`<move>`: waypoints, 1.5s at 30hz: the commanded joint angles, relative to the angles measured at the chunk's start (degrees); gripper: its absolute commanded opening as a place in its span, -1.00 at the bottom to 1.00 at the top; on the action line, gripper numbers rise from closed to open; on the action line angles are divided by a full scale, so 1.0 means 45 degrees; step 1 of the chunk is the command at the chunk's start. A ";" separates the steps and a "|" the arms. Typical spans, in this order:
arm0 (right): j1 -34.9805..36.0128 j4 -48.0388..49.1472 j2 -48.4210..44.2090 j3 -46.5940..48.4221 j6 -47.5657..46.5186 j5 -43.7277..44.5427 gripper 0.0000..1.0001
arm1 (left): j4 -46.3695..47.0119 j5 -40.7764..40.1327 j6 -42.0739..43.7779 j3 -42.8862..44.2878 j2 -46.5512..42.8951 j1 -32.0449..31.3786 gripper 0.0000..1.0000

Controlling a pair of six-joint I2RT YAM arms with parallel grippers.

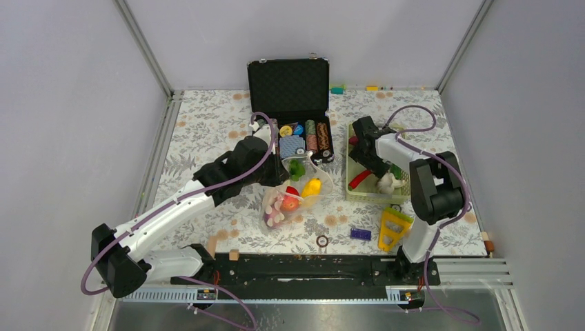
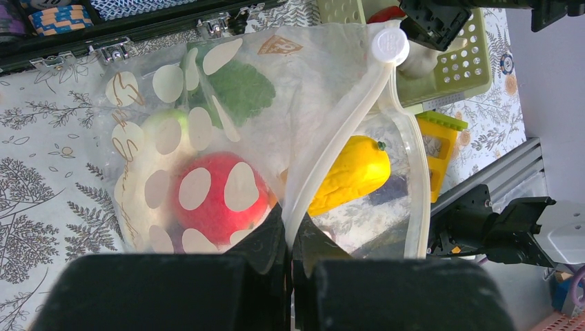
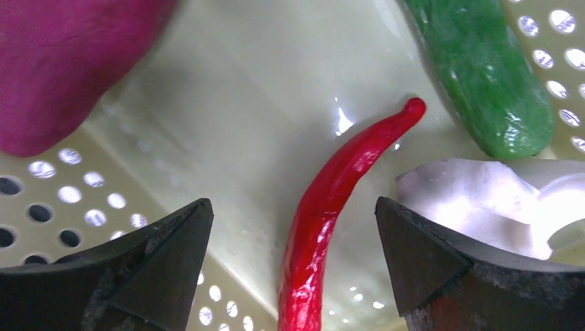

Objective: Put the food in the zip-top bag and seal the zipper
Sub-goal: Pick up the fake vegetable from the bin.

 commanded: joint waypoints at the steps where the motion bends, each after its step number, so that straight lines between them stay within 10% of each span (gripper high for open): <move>1: -0.0108 -0.0905 0.0318 0.0434 0.0658 0.0971 0.89 | 0.0606 -0.0120 0.0164 0.0132 -0.0031 0.0061 -1.00; 17: -0.0175 -0.0291 -0.0077 -0.0170 -0.0245 0.0504 0.03 | 0.0827 0.0001 0.0001 0.0150 -0.0185 0.0074 -1.00; 45: -0.0352 0.0951 -0.1672 -0.0992 -0.0697 0.0910 -0.71 | 0.0647 0.0126 -0.0204 0.0195 -0.0207 0.0076 -1.00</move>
